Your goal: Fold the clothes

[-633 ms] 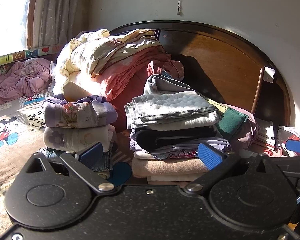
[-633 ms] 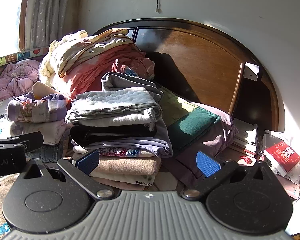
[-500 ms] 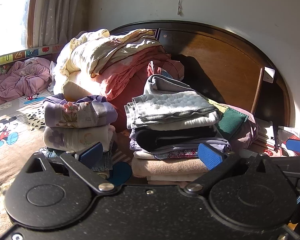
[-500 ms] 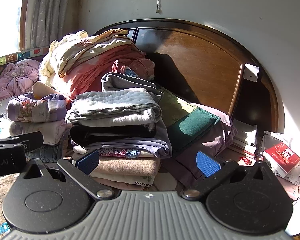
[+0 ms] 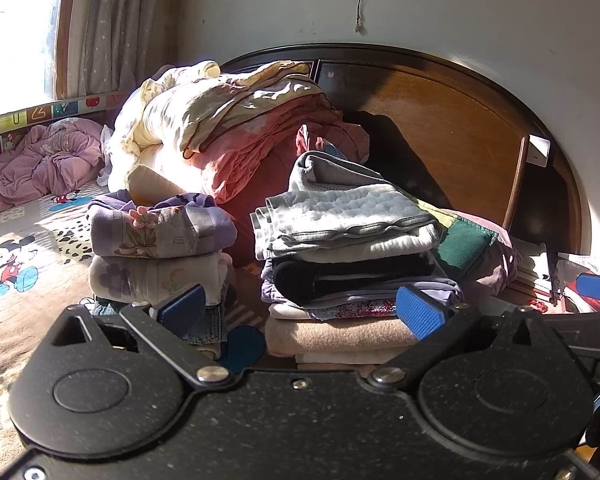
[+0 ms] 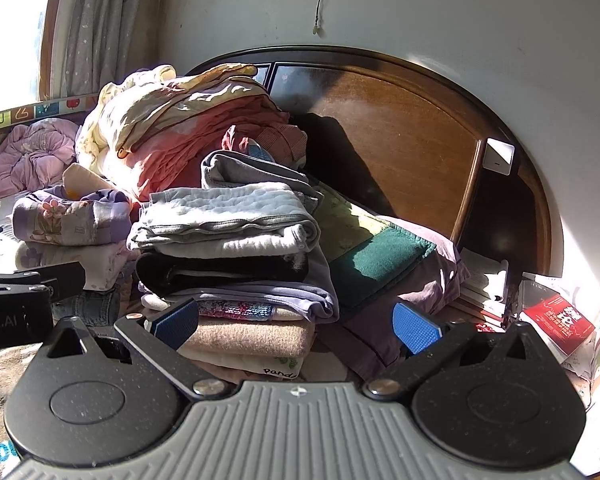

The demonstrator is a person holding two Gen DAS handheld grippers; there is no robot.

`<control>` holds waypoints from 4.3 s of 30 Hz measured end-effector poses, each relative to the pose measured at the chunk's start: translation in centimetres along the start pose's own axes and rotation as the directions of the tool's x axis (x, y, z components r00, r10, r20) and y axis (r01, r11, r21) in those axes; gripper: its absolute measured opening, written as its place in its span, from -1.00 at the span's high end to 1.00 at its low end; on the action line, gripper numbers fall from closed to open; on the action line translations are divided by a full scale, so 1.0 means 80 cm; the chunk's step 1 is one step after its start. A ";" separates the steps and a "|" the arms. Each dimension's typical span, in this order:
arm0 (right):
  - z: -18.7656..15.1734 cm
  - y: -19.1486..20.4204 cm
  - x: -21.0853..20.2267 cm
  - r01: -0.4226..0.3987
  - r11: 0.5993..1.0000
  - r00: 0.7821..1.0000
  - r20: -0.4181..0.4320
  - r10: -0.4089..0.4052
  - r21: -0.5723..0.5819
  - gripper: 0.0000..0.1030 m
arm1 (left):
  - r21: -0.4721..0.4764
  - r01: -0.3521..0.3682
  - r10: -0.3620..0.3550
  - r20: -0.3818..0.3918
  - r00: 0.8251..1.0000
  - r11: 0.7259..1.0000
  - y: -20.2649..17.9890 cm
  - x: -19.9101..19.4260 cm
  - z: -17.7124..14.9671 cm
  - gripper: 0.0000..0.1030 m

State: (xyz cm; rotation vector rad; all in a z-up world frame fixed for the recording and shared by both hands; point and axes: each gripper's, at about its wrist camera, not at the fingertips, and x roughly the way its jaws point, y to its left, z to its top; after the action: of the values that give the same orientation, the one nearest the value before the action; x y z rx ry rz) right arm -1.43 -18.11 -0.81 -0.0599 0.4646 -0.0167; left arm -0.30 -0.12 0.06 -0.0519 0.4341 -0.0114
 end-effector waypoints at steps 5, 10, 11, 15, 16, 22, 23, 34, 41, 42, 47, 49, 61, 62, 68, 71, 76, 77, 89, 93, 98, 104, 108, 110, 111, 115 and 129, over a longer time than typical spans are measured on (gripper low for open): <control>0.000 0.002 -0.001 0.001 1.000 1.000 0.003 -0.001 -0.003 -0.99 | -0.004 0.002 -0.002 0.003 1.000 1.000 0.002 0.000 0.000 -0.99; 0.000 0.003 -0.002 0.004 1.000 1.000 0.008 -0.004 -0.006 -0.99 | -0.012 0.010 -0.010 0.002 1.000 1.000 0.004 0.001 0.000 -0.99; 0.000 0.003 -0.003 0.004 1.000 1.000 0.009 -0.003 -0.007 -0.99 | -0.013 0.011 -0.011 0.002 1.000 1.000 0.004 0.001 0.000 -0.99; 0.001 0.003 -0.002 0.002 1.000 1.000 0.009 -0.002 -0.005 -0.99 | -0.009 0.010 -0.010 0.002 1.000 1.000 0.004 0.002 0.000 -0.99; 0.000 0.003 -0.002 0.002 1.000 1.000 0.009 -0.002 -0.004 -0.99 | -0.008 0.010 -0.010 0.002 1.000 1.000 0.004 0.002 -0.001 -0.99; -0.001 0.003 -0.002 0.005 1.000 1.000 0.007 -0.005 -0.004 -0.99 | -0.008 0.014 -0.014 0.002 1.000 1.000 0.004 0.002 -0.001 -0.99; -0.001 0.003 -0.002 0.005 1.000 1.000 0.006 -0.005 -0.004 -0.99 | -0.006 0.014 -0.014 0.003 1.000 1.000 0.004 0.002 -0.001 -0.99; -0.001 0.003 -0.001 0.011 1.000 1.000 0.005 -0.011 -0.004 -0.99 | -0.002 0.019 -0.019 0.005 1.000 1.000 0.003 0.002 -0.003 -0.99; -0.001 0.003 -0.001 0.017 1.000 1.000 0.009 -0.017 -0.008 -0.99 | -0.008 0.024 -0.024 0.003 1.000 1.000 0.004 0.003 -0.002 -0.99; -0.001 0.003 -0.001 0.018 1.000 1.000 0.009 -0.018 -0.009 -0.99 | -0.009 0.023 -0.023 0.002 1.000 1.000 0.003 0.004 -0.002 -0.99; -0.001 0.002 0.006 0.015 1.000 1.000 0.008 -0.015 -0.014 -0.99 | -0.012 0.010 -0.011 -0.005 1.000 1.000 0.002 0.010 -0.002 -0.99; 0.000 0.002 0.010 0.014 1.000 1.000 0.007 -0.014 -0.016 -0.99 | -0.026 0.002 -0.003 -0.007 1.000 1.000 0.002 0.013 -0.003 -0.99; 0.000 -0.002 0.043 -0.028 0.999 1.000 -0.005 0.028 -0.045 -0.99 | -0.036 -0.009 0.009 -0.006 1.000 0.999 -0.003 0.037 -0.011 -0.99; 0.000 -0.002 0.046 -0.031 0.998 1.000 -0.006 0.031 -0.051 -0.99 | -0.034 -0.011 0.011 -0.004 1.000 0.999 -0.003 0.039 -0.012 -0.99; 0.001 -0.005 0.067 -0.071 0.995 0.997 -0.015 0.071 -0.063 -0.99 | -0.038 0.002 -0.001 0.010 1.000 0.999 -0.002 0.056 -0.016 -0.99; 0.001 -0.007 0.080 -0.091 0.994 0.996 -0.014 0.090 -0.067 -0.99 | -0.029 0.036 -0.037 -0.046 0.998 0.999 -0.003 0.068 -0.017 -0.99; 0.001 -0.012 0.097 -0.125 0.989 0.992 -0.003 0.126 -0.080 -0.99 | -0.023 0.031 -0.032 -0.042 0.999 0.999 -0.007 0.080 -0.021 -0.99; 0.001 -0.013 0.100 -0.129 0.988 0.992 0.002 0.129 -0.079 -0.99 | -0.013 0.026 -0.027 -0.041 0.999 1.000 -0.009 0.082 -0.021 -0.99; 0.016 -0.046 0.160 -0.228 0.973 0.973 0.025 0.228 0.026 -0.99 | -0.003 0.058 -0.058 -0.028 0.998 0.998 -0.016 0.131 0.011 -0.96; 0.019 -0.045 0.175 -0.238 0.970 0.971 0.029 0.237 0.050 -0.99 | -0.019 0.063 -0.063 -0.033 0.997 0.998 -0.014 0.160 0.028 -0.84; 0.027 -0.041 0.193 -0.215 0.976 0.976 -0.015 0.215 0.039 -0.99 | -0.072 0.051 -0.054 -0.040 0.998 0.996 -0.003 0.197 0.057 -0.65; 0.030 -0.039 0.202 -0.208 0.978 0.977 -0.040 0.210 0.032 -0.99 | -0.110 0.034 -0.043 -0.074 0.996 0.993 -0.002 0.226 0.068 -0.51; 0.030 -0.041 0.205 -0.207 0.978 0.976 -0.056 0.209 0.036 -0.99 | -0.123 0.028 -0.041 -0.104 0.994 0.992 -0.004 0.239 0.064 -0.51; 0.029 -0.041 0.205 -0.202 0.979 0.977 -0.060 0.203 0.032 -0.99 | -0.124 0.011 -0.028 -0.131 0.991 0.992 -0.006 0.249 0.061 -0.37; 0.028 -0.041 0.204 -0.198 0.980 0.978 -0.061 0.199 0.030 -0.99 | -0.120 0.009 -0.026 -0.140 0.990 0.993 -0.008 0.252 0.060 -0.29; 0.028 -0.043 0.202 -0.199 0.980 0.977 -0.067 0.201 0.031 -0.99 | -0.073 0.006 -0.017 -0.152 0.988 0.997 -0.020 0.254 0.058 0.59; 0.009 -0.044 0.161 -0.242 0.969 0.967 -0.068 0.245 0.048 -0.99 | 0.033 0.065 -0.067 0.037 0.997 0.997 0.007 0.099 0.069 0.91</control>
State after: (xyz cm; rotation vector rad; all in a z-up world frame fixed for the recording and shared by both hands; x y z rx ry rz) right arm 10.40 -21.98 -5.68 0.0376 0.5427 0.2142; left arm 9.23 0.48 1.66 -0.0347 0.3942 -0.0824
